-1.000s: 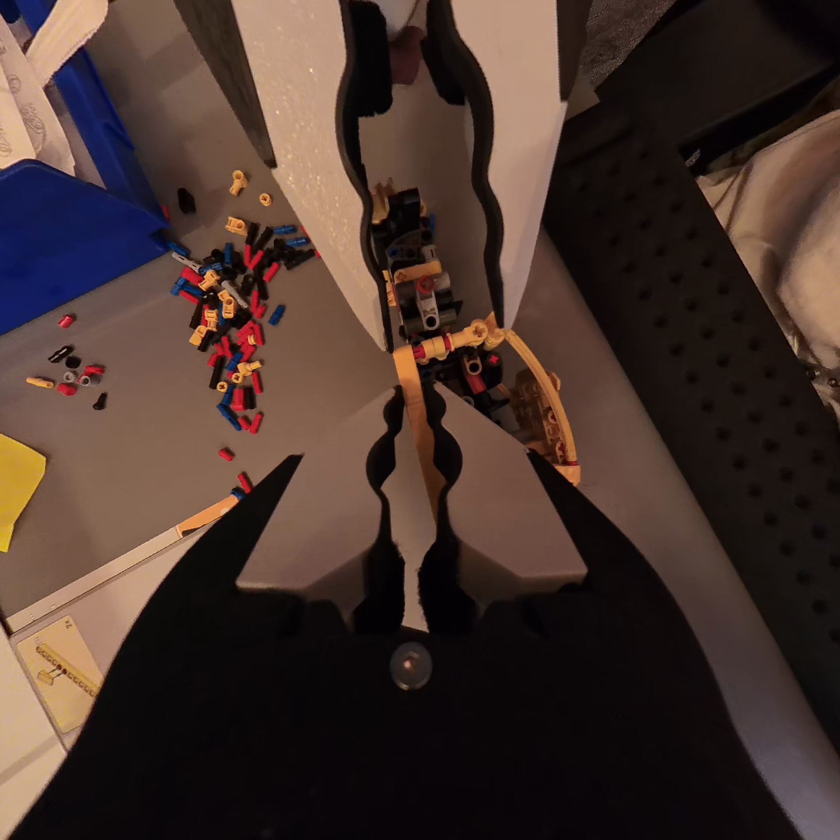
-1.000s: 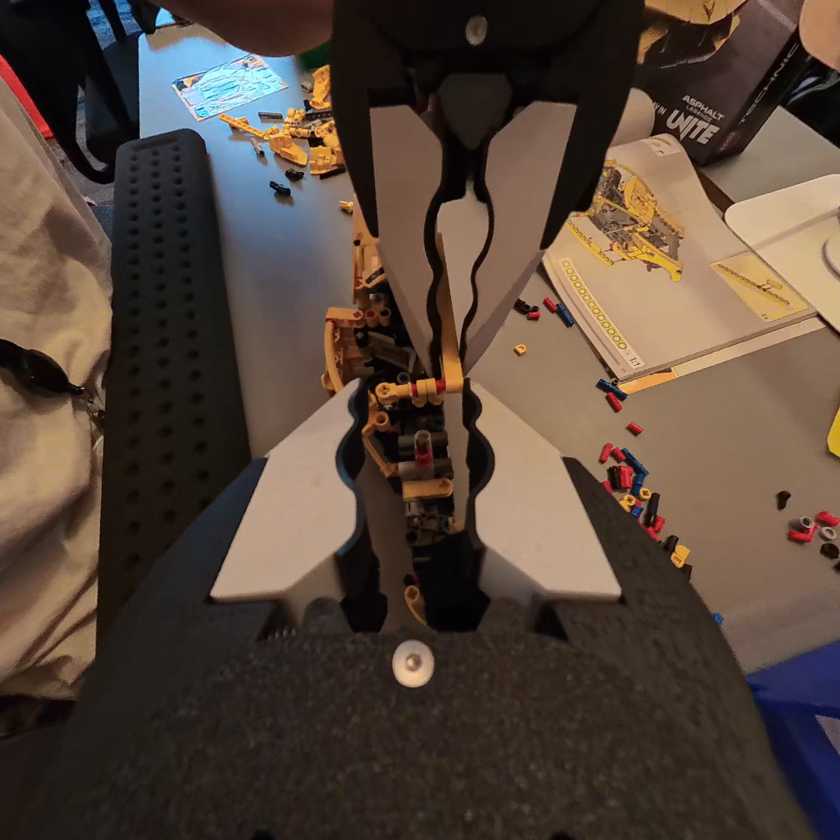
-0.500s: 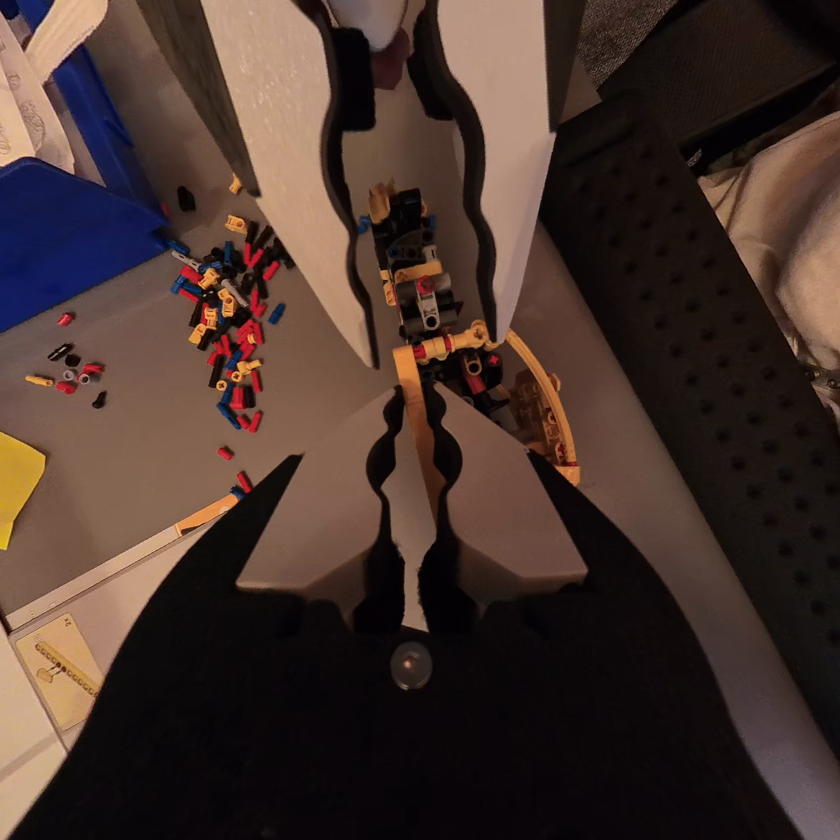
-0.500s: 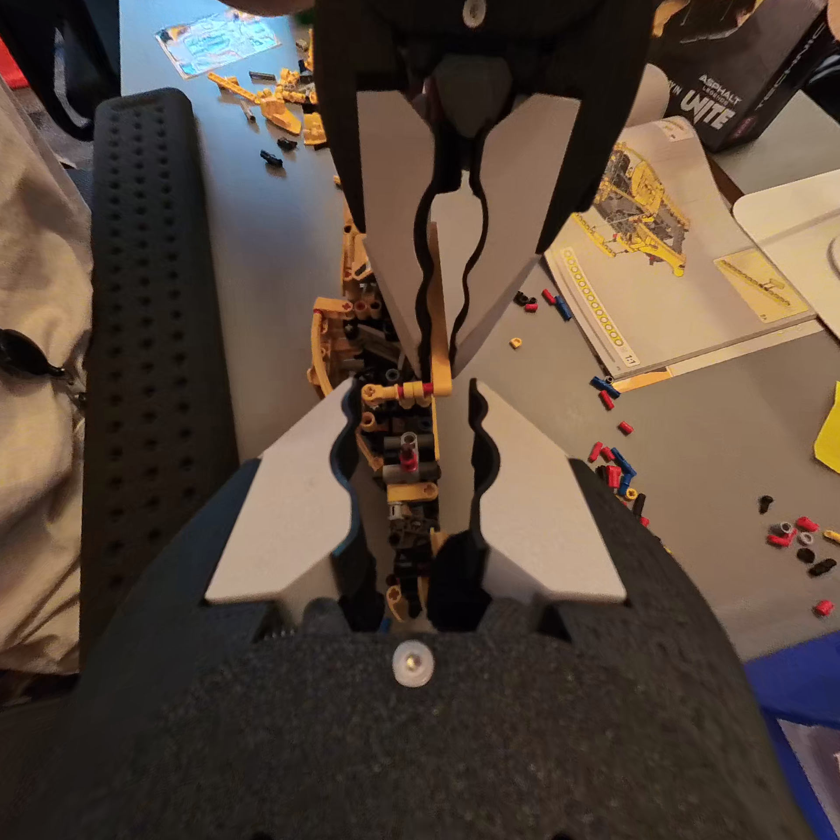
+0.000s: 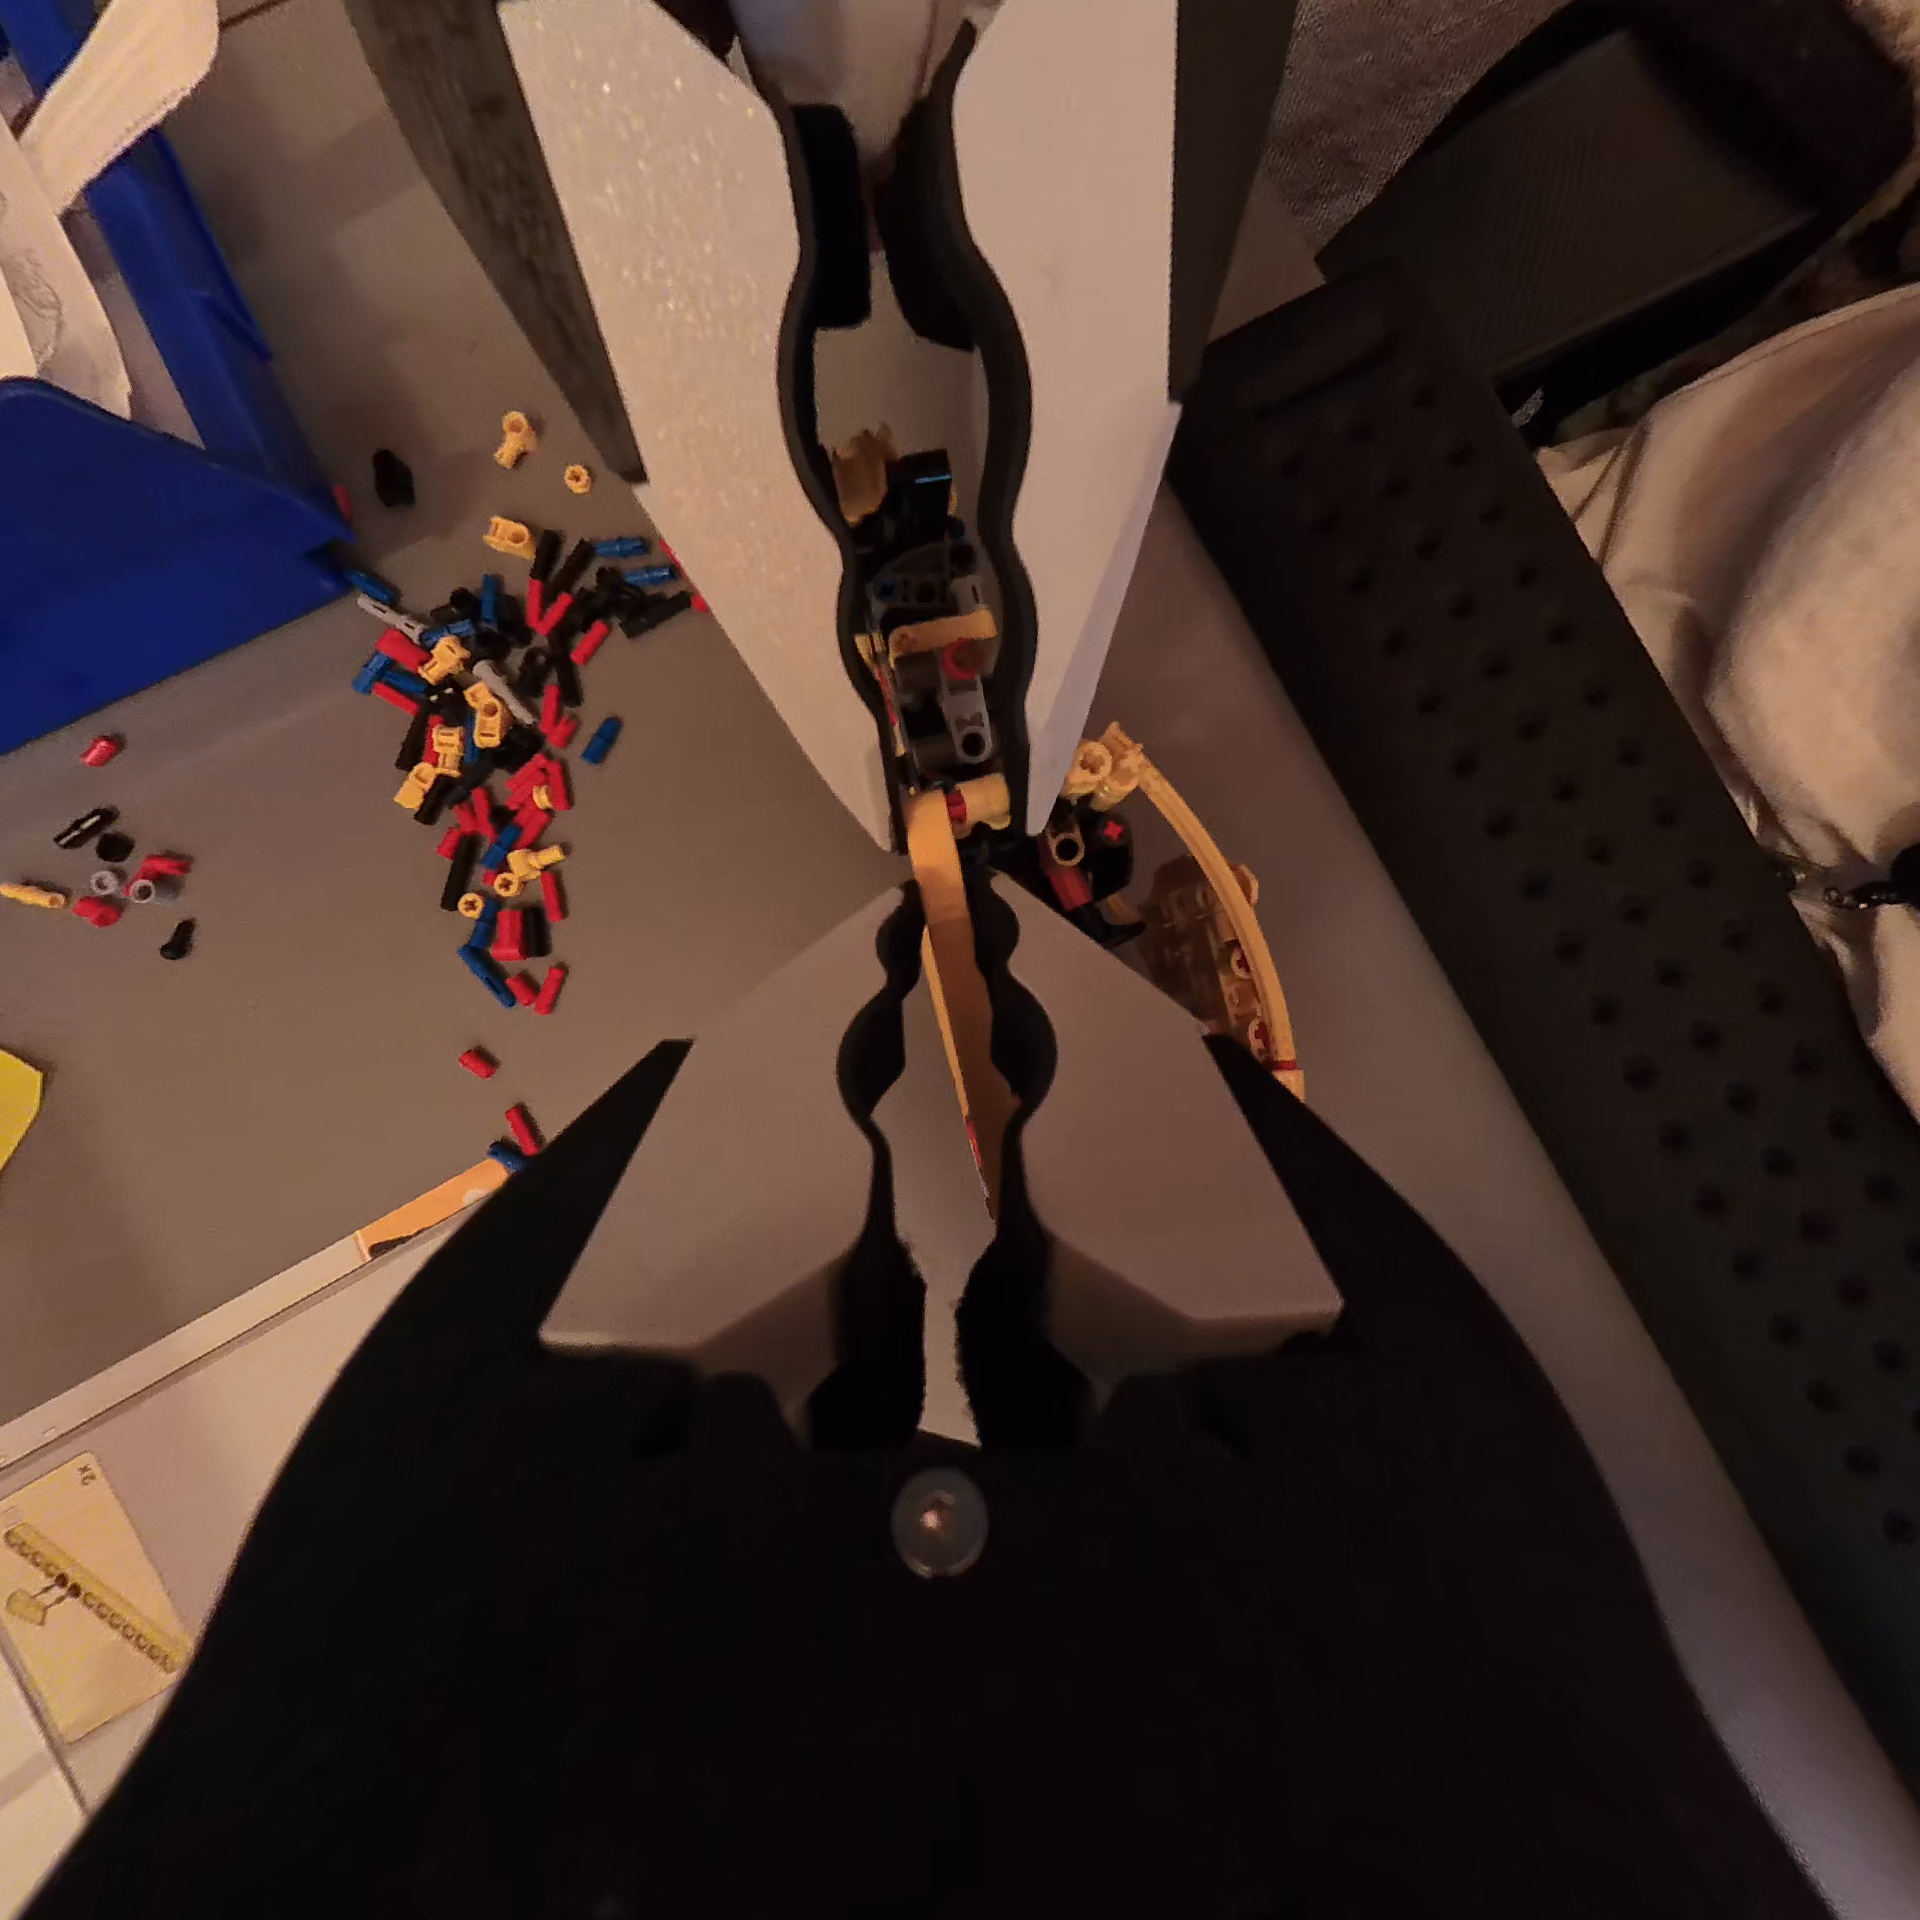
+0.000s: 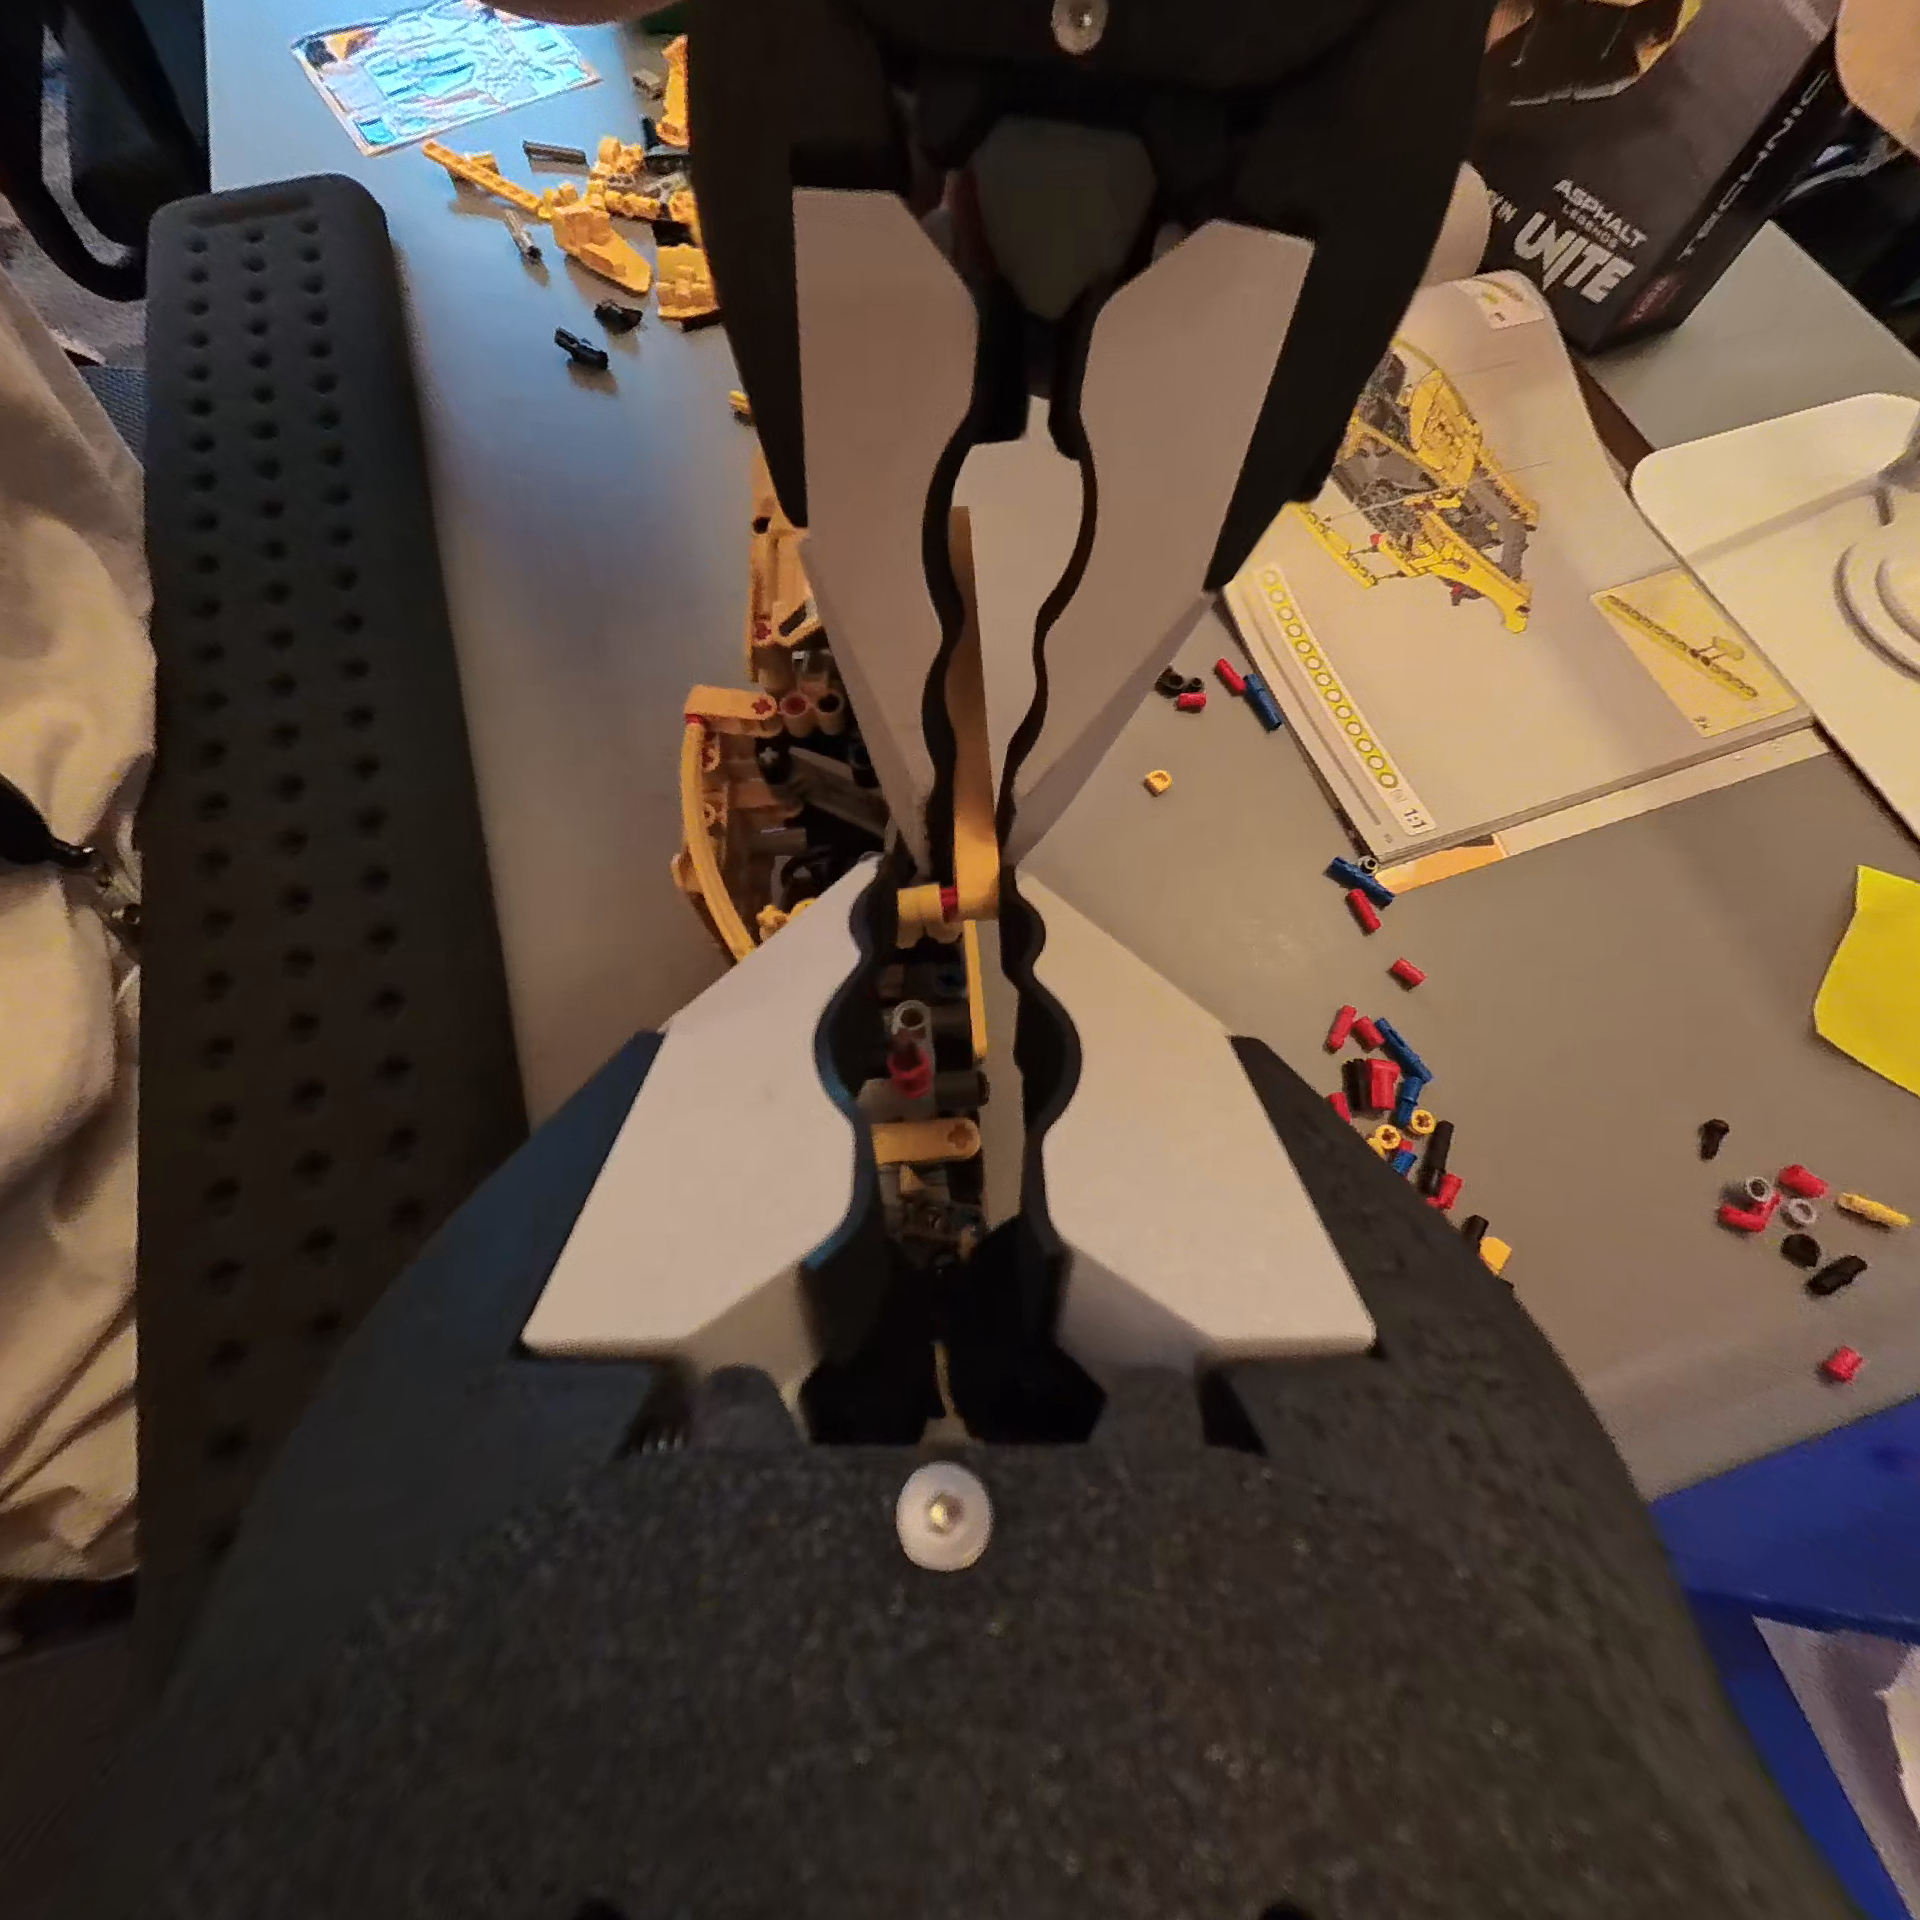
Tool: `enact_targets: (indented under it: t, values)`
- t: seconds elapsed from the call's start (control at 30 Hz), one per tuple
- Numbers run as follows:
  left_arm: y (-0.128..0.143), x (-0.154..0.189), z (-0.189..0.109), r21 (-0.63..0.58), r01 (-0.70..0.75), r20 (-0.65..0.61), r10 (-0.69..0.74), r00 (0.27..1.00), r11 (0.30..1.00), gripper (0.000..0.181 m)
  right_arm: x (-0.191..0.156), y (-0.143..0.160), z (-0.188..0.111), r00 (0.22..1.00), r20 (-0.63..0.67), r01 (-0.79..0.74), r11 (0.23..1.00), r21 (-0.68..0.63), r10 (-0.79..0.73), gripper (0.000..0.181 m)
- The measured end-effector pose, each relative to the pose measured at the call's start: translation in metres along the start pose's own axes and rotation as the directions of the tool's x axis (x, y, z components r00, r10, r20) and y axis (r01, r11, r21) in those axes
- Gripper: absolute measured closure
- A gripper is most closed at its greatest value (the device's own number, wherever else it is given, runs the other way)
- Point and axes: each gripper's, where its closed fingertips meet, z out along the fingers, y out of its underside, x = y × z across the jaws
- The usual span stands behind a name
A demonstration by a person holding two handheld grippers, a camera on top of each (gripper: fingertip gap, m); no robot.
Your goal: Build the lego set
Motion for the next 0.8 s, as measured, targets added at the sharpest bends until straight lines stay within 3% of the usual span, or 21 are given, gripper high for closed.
enact_targets:
  t: [0.17,0.8]
  values:
    - [0.001,-0.002,0.000,-0.001,0.000,0.016,0.000,1.000,1.000,0.173,-0.002,-0.003,-0.009,0.998,0.062,-0.029,0.999,0.017,0.028,0.147]
    - [0.002,-0.003,0.000,0.012,0.016,0.028,-0.017,0.999,1.000,0.173,-0.002,0.008,-0.004,0.997,0.050,0.060,0.995,-0.078,-0.056,0.137]
